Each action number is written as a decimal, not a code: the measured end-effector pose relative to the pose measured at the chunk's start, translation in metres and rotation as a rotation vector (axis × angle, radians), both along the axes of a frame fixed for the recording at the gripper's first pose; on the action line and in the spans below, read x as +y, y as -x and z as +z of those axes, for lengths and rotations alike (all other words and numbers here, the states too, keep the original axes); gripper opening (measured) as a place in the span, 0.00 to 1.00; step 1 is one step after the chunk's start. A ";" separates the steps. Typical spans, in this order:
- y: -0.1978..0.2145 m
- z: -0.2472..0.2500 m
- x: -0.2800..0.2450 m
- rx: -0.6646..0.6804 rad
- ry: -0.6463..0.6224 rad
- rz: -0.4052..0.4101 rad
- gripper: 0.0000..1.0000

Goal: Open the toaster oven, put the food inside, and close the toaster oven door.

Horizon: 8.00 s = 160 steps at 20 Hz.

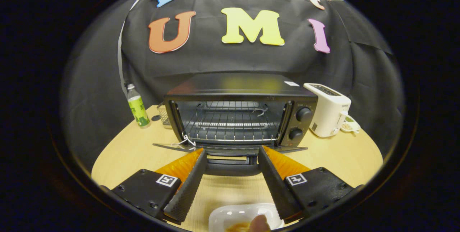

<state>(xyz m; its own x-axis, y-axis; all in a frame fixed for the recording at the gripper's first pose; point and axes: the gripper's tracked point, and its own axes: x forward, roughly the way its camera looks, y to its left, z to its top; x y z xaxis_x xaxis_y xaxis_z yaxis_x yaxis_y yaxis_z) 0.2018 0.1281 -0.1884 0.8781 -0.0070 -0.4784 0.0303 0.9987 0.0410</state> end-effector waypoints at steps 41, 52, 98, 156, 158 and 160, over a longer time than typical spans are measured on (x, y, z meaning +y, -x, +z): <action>0.165 -0.003 -0.009 -0.219 0.032 0.180 1.00; 0.171 -0.078 -0.021 -0.069 0.032 0.170 1.00; -0.025 0.018 0.017 -0.042 -0.678 -0.057 0.74; 0.041 -0.011 0.005 0.134 -0.284 0.109 1.00; 0.055 -0.023 0.000 0.175 -0.247 0.126 1.00; 0.068 -0.037 -0.001 0.228 -0.192 0.160 1.00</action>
<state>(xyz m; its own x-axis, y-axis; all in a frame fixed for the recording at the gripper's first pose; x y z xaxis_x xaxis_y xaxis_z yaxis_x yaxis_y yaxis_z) 0.1334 0.1271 -0.2256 0.7309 0.2315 -0.6421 -0.0958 0.9662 0.2393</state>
